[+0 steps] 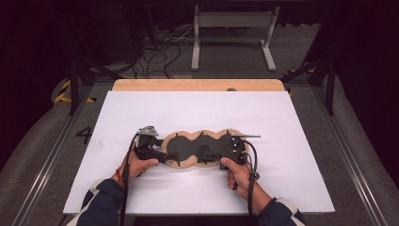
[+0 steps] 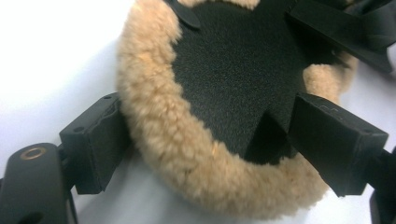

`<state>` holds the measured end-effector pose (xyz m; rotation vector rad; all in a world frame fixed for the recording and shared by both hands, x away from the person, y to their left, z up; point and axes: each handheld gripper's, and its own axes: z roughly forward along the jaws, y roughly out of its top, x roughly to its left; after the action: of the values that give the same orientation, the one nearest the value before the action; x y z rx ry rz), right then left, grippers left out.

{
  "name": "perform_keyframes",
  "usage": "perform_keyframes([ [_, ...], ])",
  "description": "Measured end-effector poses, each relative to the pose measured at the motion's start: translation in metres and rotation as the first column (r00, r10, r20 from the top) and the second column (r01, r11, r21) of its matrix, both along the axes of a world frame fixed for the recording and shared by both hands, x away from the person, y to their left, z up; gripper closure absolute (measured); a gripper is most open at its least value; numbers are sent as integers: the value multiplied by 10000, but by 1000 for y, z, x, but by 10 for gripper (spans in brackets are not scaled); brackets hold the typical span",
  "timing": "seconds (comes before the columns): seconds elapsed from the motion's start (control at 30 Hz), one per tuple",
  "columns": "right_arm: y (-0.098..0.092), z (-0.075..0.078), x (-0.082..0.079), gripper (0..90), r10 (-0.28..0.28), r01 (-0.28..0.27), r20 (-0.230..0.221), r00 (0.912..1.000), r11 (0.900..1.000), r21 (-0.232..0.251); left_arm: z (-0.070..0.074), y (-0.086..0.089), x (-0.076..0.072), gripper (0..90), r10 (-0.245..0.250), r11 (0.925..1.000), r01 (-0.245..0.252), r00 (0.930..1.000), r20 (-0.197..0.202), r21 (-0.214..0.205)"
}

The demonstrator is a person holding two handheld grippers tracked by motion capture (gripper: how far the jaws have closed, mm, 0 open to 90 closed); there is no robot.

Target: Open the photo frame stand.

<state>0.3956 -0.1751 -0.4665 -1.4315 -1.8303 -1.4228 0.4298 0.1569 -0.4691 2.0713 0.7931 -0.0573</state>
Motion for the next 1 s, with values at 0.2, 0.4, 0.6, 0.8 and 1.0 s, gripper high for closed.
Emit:
perform_keyframes([
  [0.2,3,3,-3,672,441,-401,987,9941,9983,-421,-1,-1,-1,175,-487,9983,478,9984,-274,-324],
  [0.4,8,8,-8,671,1309,-921,2388,9622,9816,-1671,4,-8,-7,280,-1196,9922,1198,9928,80,-340],
  [0.6,8,10,-11,666,1515,-993,2682,9514,9751,-1983,10,0,-10,398,-1154,9910,1183,9922,472,-624],
  [0.8,10,14,-17,678,1928,-1136,3001,9342,9583,-2621,21,-1,-20,471,-765,9943,851,9890,1263,-641],
  [1.0,12,17,-19,678,1987,-1163,3209,9260,9591,-2581,28,-3,-29,504,-492,9986,521,9713,2328,-62],
])
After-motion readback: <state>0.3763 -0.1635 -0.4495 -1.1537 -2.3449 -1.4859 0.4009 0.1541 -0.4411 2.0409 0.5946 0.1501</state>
